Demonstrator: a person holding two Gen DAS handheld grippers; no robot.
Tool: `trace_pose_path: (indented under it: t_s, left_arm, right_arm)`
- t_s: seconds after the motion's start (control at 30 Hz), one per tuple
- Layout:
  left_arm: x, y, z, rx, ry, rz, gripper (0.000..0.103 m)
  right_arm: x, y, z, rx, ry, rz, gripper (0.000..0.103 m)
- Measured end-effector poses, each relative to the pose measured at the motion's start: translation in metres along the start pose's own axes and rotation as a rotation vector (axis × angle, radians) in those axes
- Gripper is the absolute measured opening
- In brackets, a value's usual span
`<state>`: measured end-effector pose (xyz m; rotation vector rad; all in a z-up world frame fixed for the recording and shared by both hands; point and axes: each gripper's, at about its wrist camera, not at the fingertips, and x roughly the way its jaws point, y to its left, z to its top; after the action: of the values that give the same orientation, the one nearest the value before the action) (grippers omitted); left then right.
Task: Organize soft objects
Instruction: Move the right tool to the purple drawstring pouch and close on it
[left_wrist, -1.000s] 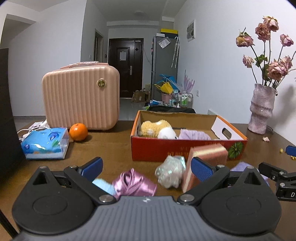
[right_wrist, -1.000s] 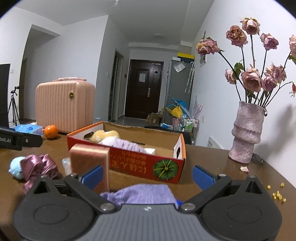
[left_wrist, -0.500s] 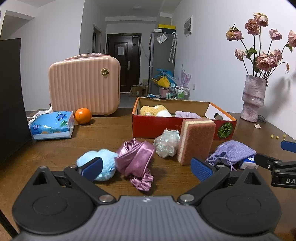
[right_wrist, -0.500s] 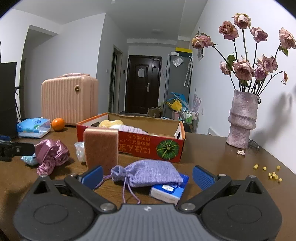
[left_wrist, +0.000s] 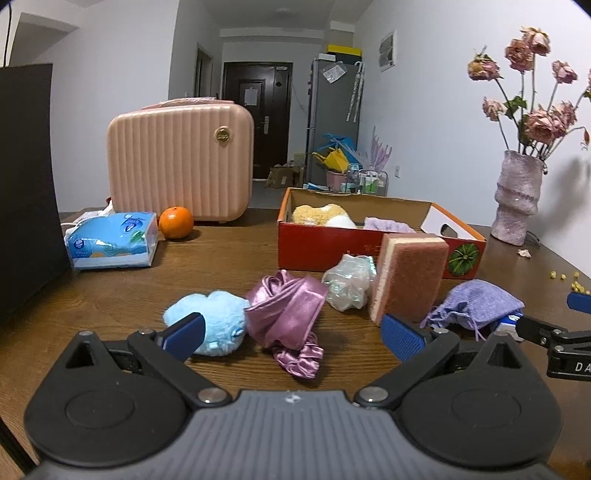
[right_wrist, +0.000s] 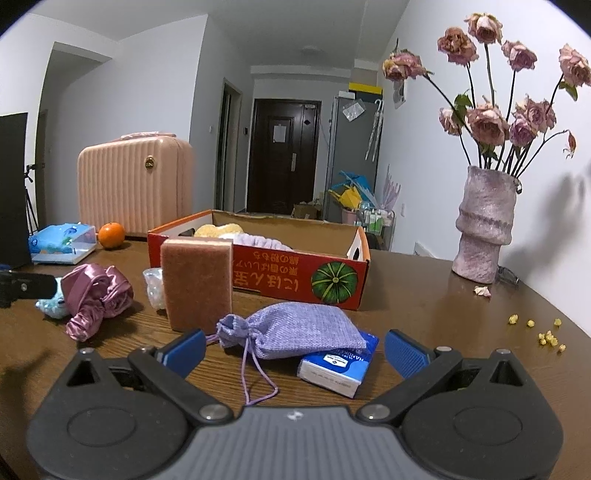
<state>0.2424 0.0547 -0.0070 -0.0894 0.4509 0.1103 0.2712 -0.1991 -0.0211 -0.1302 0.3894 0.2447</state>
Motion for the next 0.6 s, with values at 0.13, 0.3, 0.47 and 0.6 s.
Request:
trace_pose_path:
  t_s: [0.13, 0.3, 0.47, 0.6]
  left_arm:
    - [0.003, 0.008, 0.002, -0.006, -0.004, 0.013, 0.103]
    - [0.006, 0.016, 0.004, -0.018, -0.003, 0.026, 0.103]
    - [0.008, 0.024, 0.005, -0.020, -0.003, 0.039, 0.103]
    - [0.010, 0.031, 0.006, -0.037, 0.002, 0.051, 0.103]
  right_arm:
    - [0.011, -0.002, 0.002, -0.011, 0.034, 0.011, 0.103]
    - [0.031, -0.003, 0.007, -0.029, 0.067, 0.056, 0.103]
    - [0.055, 0.001, 0.014, -0.062, 0.095, 0.035, 0.103]
    - [0.077, 0.002, 0.021, -0.093, 0.121, 0.029, 0.103]
